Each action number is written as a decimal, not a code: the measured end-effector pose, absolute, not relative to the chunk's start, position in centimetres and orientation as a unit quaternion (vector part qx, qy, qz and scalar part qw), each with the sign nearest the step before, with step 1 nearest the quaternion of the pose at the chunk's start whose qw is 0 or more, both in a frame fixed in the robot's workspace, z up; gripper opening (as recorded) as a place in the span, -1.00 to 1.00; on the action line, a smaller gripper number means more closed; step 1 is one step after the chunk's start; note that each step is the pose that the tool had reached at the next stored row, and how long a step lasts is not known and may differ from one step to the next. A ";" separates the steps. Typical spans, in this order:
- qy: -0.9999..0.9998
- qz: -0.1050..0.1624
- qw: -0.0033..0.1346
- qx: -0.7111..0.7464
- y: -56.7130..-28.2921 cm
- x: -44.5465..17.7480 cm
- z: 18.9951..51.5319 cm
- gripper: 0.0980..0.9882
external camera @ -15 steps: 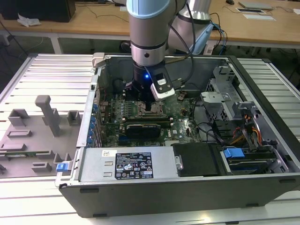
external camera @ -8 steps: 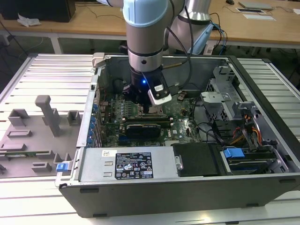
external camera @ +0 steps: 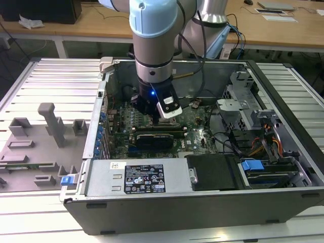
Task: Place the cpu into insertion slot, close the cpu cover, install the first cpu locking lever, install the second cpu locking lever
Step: 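Install the second cpu locking lever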
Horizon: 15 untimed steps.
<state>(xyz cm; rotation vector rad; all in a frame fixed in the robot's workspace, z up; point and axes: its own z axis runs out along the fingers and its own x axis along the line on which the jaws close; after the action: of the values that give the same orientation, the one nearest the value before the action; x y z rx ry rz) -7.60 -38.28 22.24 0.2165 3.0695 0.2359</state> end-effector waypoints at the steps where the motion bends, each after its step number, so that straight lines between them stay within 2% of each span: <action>1: 0.994 0.079 0.028 0.070 -38.4 -7.7 22.2 -0.98; 9: 0.992 0.106 0.026 0.070 -39.2 -9.0 21.5 -0.98; 15: 0.991 0.115 0.025 0.069 -39.2 -9.3 20.5 -0.98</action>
<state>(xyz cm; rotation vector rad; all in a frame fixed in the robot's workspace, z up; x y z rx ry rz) -9.25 -39.20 20.49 0.2142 3.0638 0.3558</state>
